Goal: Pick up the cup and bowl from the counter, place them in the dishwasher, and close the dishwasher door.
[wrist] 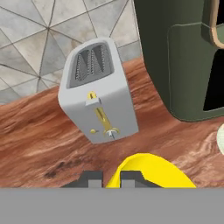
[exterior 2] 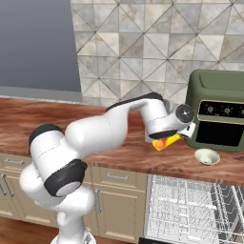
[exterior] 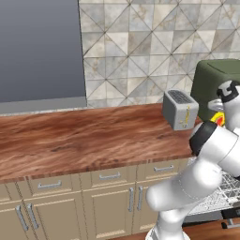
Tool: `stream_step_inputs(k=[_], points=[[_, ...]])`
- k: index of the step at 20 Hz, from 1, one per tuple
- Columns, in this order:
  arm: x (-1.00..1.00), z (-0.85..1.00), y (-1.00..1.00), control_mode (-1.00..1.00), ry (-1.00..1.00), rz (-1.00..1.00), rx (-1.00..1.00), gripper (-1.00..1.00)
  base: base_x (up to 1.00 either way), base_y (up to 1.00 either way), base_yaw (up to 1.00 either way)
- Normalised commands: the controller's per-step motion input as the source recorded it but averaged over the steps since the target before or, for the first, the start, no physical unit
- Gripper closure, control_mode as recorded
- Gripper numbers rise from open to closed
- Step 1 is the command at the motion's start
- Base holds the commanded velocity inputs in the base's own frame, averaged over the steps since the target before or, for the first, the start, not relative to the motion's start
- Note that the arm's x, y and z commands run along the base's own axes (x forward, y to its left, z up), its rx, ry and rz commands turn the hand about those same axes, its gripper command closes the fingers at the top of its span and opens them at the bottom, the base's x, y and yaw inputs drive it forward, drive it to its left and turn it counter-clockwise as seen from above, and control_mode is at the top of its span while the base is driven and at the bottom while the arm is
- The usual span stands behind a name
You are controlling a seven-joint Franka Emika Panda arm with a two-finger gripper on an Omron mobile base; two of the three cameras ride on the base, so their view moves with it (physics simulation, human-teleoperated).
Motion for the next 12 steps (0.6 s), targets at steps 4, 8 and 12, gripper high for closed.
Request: stream_step_inputs(k=[4, 8, 12], points=[[-0.33, -0.34, 0.0, -1.0, 0.0, 0.0, 0.0, 1.0, 0.0, 0.0, 0.0], [-0.33, -0.35, 0.0, -1.0, 0.0, -0.04, 0.05, 1.0, 0.0, 0.0, 0.0], [-0.44, -0.13, -0.02, -1.0, 0.0, -0.07, 0.17, 1.0, 0.0, 0.0, 0.0]])
